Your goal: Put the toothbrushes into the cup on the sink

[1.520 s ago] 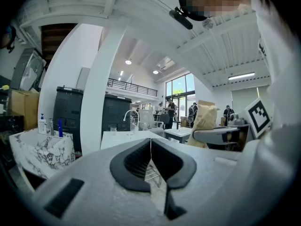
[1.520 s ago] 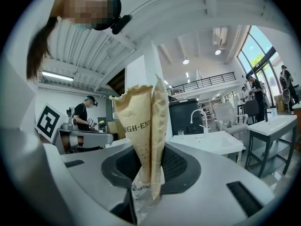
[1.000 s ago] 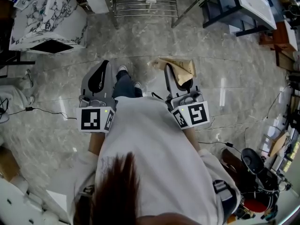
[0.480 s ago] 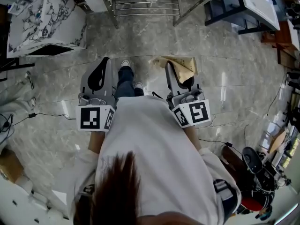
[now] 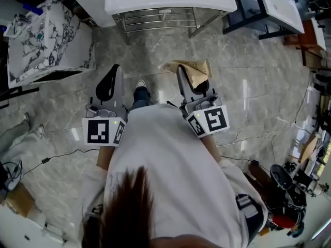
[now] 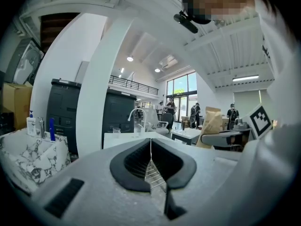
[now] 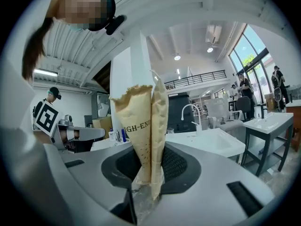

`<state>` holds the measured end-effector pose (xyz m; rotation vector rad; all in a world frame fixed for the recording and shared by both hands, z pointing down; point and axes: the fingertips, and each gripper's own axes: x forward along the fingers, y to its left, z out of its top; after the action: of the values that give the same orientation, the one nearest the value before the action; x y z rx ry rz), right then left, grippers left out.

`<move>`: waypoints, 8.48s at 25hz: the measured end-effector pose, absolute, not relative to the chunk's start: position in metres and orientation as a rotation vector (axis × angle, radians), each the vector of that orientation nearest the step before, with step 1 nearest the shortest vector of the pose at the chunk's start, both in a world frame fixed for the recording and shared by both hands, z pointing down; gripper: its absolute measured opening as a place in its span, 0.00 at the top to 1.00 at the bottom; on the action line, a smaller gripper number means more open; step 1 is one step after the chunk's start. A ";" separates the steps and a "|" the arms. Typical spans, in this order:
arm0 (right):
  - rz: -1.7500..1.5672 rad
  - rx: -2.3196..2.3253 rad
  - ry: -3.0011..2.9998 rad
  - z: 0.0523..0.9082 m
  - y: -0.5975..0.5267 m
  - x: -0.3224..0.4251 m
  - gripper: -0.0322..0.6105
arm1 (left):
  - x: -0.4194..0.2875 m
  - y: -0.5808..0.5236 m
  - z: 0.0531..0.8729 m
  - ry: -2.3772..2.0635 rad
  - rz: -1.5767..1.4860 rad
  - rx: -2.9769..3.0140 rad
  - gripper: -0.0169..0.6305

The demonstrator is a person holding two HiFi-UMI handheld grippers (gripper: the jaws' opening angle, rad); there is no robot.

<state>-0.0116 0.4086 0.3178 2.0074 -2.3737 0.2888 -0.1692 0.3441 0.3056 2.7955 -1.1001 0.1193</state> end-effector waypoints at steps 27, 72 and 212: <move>0.342 2.053 -2.268 0.331 0.294 0.038 0.81 | -0.144 0.232 0.322 -1.081 0.174 2.751 0.95; 0.330 1.961 -2.351 0.329 0.111 0.164 0.81 | -0.031 0.054 0.307 -1.249 0.117 2.724 0.95; 0.157 1.726 -2.612 0.313 -0.339 0.091 0.82 | -0.083 -0.165 0.380 -1.282 0.214 2.476 0.95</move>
<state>0.0906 -0.3391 0.3133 1.7260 -2.6117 0.1573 -0.0833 -0.1649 0.3795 2.4755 -1.2819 0.2138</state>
